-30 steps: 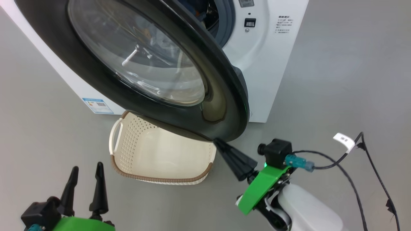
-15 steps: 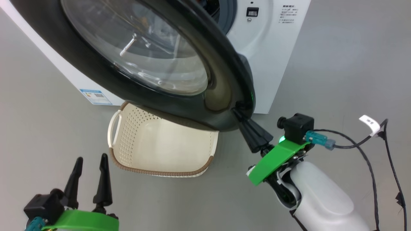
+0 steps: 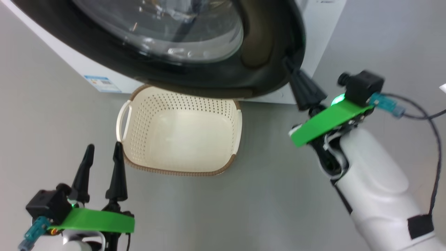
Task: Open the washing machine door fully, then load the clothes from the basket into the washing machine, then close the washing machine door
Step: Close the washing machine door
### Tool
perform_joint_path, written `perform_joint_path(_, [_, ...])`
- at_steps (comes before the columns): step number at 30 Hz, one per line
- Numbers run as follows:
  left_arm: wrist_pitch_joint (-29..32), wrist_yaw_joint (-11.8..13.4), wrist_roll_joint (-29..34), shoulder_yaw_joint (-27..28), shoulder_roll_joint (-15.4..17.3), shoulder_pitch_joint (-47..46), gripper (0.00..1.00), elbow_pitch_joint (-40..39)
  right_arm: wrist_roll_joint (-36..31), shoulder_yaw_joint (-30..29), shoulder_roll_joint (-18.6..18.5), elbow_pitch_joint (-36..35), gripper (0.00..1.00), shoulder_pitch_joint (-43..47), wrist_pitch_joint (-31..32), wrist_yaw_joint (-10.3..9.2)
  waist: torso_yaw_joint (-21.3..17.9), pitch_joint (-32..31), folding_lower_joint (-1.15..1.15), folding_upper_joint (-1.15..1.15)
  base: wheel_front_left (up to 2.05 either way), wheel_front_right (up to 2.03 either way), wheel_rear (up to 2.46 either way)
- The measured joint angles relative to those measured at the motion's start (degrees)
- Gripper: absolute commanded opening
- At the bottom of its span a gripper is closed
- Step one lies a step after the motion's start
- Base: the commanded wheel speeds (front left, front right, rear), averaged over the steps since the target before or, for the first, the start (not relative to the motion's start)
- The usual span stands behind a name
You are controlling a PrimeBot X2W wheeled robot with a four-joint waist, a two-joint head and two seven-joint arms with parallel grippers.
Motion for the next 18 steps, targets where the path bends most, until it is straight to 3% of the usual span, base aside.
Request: perform_joint_path(18, [-0.01,0.00,-0.69,-1.41,-1.26,-4.64,1.00,-1.42,-3.71,-9.23,-0.15,3.21,0.00,-10.54,0.00,0.21,3.66,6.59,0.00,0.00,0.00,0.00,0.00])
